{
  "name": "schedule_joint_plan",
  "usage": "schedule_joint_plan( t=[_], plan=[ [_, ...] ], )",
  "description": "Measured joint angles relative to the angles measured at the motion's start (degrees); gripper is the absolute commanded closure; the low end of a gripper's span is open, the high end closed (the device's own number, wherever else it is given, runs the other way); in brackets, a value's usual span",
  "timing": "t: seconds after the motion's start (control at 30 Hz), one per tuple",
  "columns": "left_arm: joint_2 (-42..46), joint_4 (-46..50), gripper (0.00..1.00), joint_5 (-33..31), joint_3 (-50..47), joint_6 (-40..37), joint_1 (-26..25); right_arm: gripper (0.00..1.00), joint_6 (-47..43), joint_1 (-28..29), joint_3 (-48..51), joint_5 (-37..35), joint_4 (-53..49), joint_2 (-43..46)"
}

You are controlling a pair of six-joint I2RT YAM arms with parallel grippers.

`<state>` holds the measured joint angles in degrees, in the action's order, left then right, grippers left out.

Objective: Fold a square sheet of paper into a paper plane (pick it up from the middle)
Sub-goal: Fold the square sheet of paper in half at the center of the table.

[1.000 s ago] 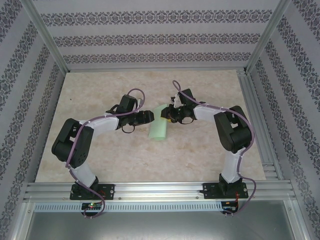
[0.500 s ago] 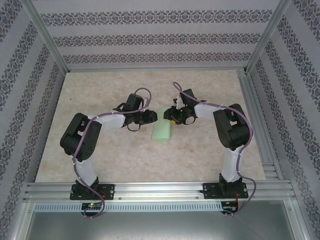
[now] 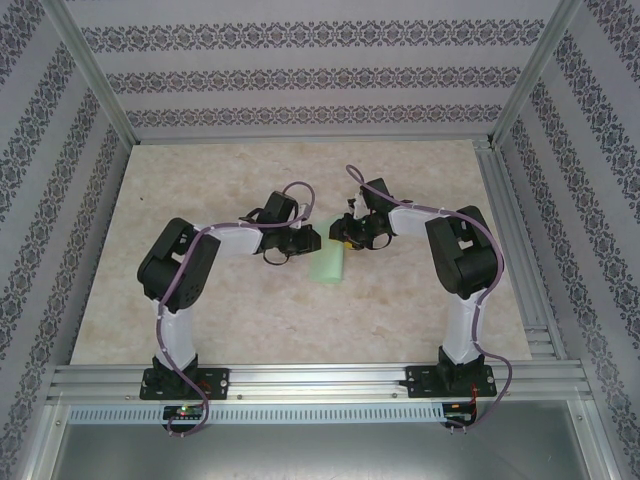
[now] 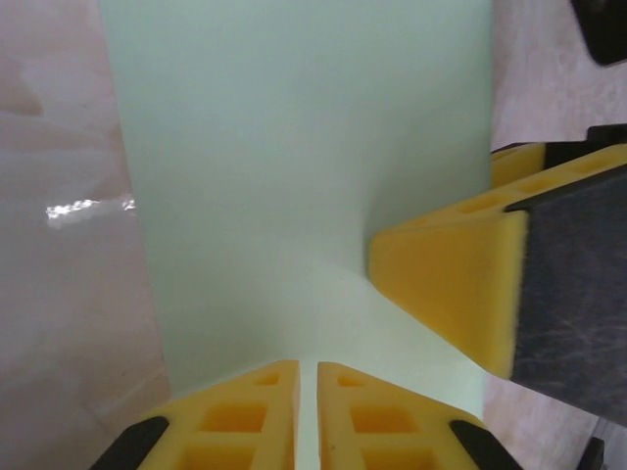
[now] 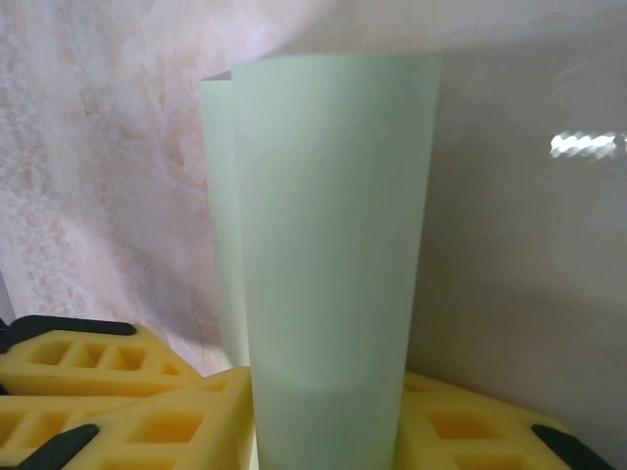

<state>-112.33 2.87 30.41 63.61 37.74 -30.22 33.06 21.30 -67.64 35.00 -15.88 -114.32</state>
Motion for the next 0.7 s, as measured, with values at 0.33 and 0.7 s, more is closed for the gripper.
schedule_joint_plan(
  t=[0.33, 0.7],
  plan=[
    [-2.7, 5.1, 0.89, -1.4, 3.0, -1.2, -0.3, 0.45, 0.2, 0.0, -0.2, -1.0, -1.8, 0.9],
    [-2.7, 6.5, 0.89, -2.0, 3.7, -1.4, -1.1, 0.39, -3.1, 2.6, -0.6, -9.9, -11.2, 5.7]
  ],
)
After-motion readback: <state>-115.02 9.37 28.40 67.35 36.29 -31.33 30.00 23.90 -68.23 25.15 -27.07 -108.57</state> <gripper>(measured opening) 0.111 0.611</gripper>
